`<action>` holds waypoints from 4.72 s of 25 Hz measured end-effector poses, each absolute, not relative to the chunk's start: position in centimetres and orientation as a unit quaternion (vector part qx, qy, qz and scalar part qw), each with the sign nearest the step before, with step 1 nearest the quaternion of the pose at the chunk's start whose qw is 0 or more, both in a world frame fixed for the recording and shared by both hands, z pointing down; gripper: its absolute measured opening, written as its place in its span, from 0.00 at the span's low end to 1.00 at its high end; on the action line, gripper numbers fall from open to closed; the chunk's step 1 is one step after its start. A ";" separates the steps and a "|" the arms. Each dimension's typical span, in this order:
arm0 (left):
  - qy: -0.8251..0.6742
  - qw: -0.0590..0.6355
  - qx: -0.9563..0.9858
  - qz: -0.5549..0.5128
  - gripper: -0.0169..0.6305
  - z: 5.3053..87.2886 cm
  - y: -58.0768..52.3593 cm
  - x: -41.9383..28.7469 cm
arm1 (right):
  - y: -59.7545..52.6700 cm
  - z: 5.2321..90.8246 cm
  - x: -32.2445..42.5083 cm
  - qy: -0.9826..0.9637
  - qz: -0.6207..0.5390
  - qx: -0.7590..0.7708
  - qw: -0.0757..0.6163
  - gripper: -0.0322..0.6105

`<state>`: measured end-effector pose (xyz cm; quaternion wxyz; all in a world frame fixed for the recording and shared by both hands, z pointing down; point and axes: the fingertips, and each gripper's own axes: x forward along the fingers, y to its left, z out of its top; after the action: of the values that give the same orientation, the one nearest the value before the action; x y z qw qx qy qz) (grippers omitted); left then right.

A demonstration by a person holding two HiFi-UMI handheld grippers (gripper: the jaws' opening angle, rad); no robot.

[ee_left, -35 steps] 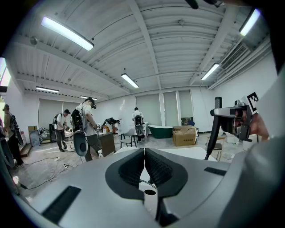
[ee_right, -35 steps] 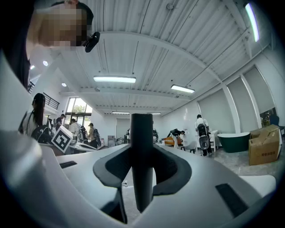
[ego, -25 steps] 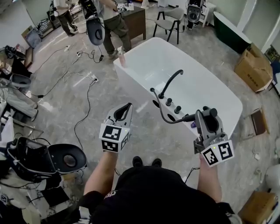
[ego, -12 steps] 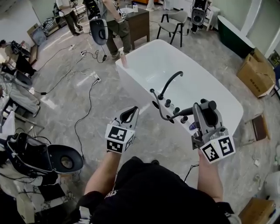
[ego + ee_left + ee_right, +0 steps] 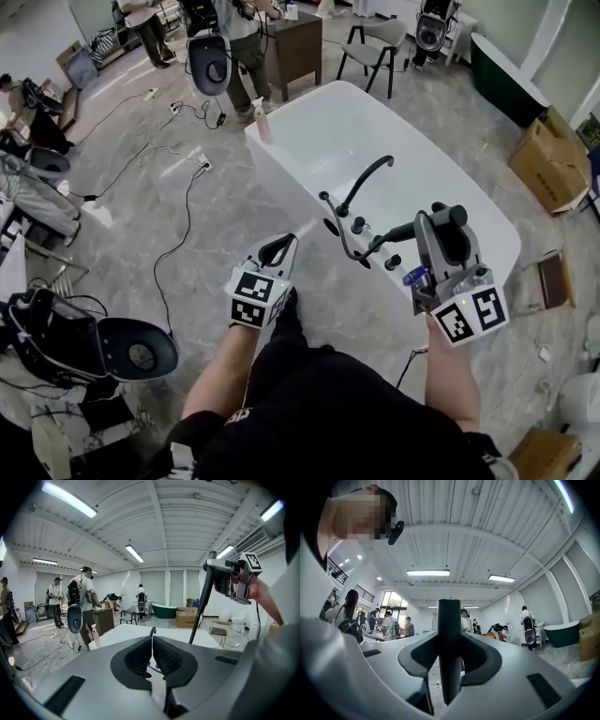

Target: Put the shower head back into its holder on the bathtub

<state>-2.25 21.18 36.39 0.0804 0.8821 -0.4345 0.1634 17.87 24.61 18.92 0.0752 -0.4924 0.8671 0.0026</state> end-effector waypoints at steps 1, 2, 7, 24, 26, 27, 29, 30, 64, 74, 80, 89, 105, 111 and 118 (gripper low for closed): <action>-0.434 0.083 0.882 0.163 0.05 37.0 20.0 -2.6 | 23.5 19.5 17.3 0.868 0.001 -0.491 0.072 0.27; -0.433 0.085 0.883 0.162 0.05 37.6 18.8 -2.9 | 22.3 20.0 16.7 0.869 -0.001 -0.490 0.069 0.27; -0.425 0.097 0.886 0.162 0.05 39.4 11.7 -4.4 | 15.4 20.6 14.9 0.868 -0.004 -0.493 0.064 0.27; -0.341 0.115 0.917 0.171 0.05 41.7 -9.2 -7.7 | -6.7 19.4 7.4 0.849 0.009 -0.526 0.048 0.27; -0.325 0.119 0.922 0.174 0.05 42.3 -10.3 -7.1 | -8.1 19.9 7.3 0.847 0.003 -0.530 0.046 0.27; -0.316 0.123 0.925 0.174 0.05 42.6 -10.6 -6.8 | -8.8 20.2 7.2 0.845 -0.002 -0.533 0.043 0.27; -0.294 0.131 0.931 0.175 0.05 43.3 -10.9 -5.9 | -9.8 20.9 7.2 0.843 -0.013 -0.537 0.038 0.27; -0.283 0.132 0.934 0.176 0.05 43.8 -10.9 -5.3 | -10.2 21.2 7.4 0.842 -0.017 -0.538 0.037 0.27; 0.014 0.137 0.961 0.239 0.50 60.0 0.6 15.0 | -8.1 21.2 10.9 0.825 -0.019 -0.563 0.052 0.27; -0.011 0.146 0.953 0.266 0.42 62.6 -0.5 15.5 | -8.3 22.9 9.5 0.829 -0.038 -0.557 0.036 0.27; -0.019 0.152 0.948 0.277 0.32 64.1 -0.9 15.2 | -8.0 24.1 8.9 0.830 -0.048 -0.554 0.027 0.27; -0.045 0.158 0.947 0.278 0.12 64.8 -2.3 13.5 | -8.0 25.0 9.1 0.829 -0.055 -0.556 0.034 0.27; -0.190 0.087 0.959 0.193 0.11 49.2 -15.1 6.3 | -6.4 22.3 10.5 0.824 -0.025 -0.563 0.056 0.27; -0.215 0.085 0.954 0.190 0.11 47.2 -17.2 5.2 | -6.8 22.3 12.1 0.823 -0.029 -0.564 0.063 0.26; -0.233 0.091 0.948 0.197 0.11 47.4 -19.4 4.9 | -7.4 23.8 14.6 0.819 -0.048 -0.568 0.063 0.26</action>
<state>4.92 -19.43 47.38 0.0908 0.9479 -0.2335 0.1970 14.62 -7.41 23.76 0.0631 -0.5676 0.8195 -0.0483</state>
